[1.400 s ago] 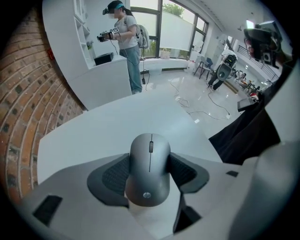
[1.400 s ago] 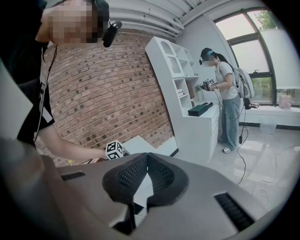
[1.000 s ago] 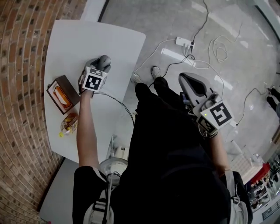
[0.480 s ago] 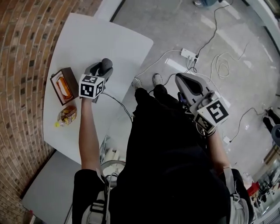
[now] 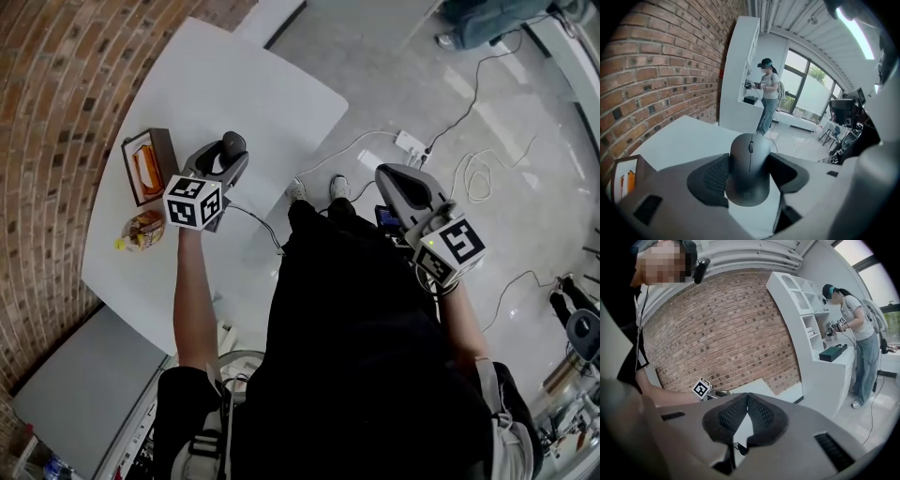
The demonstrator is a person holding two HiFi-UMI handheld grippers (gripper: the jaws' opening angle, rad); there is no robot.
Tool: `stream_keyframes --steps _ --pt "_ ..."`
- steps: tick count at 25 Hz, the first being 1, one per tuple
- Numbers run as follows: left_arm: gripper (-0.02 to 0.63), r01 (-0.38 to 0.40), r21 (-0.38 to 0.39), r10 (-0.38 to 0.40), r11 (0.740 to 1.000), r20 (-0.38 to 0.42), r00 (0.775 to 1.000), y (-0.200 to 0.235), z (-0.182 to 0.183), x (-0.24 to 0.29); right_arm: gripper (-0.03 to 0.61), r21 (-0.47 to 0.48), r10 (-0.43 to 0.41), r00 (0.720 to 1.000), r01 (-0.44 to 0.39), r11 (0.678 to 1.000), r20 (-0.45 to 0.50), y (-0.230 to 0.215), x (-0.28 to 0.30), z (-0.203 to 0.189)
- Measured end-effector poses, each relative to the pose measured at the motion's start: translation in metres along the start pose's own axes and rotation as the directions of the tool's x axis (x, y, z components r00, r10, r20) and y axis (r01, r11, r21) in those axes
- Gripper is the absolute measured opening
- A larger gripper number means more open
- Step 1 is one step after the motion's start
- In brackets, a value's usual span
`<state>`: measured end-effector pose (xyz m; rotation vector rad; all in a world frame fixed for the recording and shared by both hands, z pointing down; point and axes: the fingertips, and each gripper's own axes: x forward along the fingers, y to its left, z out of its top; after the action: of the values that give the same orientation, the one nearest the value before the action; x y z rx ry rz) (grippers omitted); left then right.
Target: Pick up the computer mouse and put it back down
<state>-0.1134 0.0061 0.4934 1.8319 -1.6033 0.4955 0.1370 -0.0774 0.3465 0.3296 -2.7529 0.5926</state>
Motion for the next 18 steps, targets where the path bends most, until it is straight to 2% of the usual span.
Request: stream_keyframes --steps 6,11,18 --pt "0.282 0.011 -0.108 0.008 0.994 0.168 0.986 -0.013 0.028 -0.042 0.016 -0.016 0.047 0.999 -0.047 0.999 0.000 0.009 0.012 0.002" --pt "0.282 0.078 -0.227 -0.001 0.971 0.322 0.947 -0.027 0.044 -0.074 0.016 -0.031 0.098 0.995 -0.098 0.995 -0.005 0.022 0.025 0.002" --pt "0.282 0.143 -0.278 -0.009 0.950 0.433 0.901 -0.045 0.058 -0.105 0.017 -0.049 0.142 0.990 -0.142 0.989 -0.007 0.031 0.041 0.006"
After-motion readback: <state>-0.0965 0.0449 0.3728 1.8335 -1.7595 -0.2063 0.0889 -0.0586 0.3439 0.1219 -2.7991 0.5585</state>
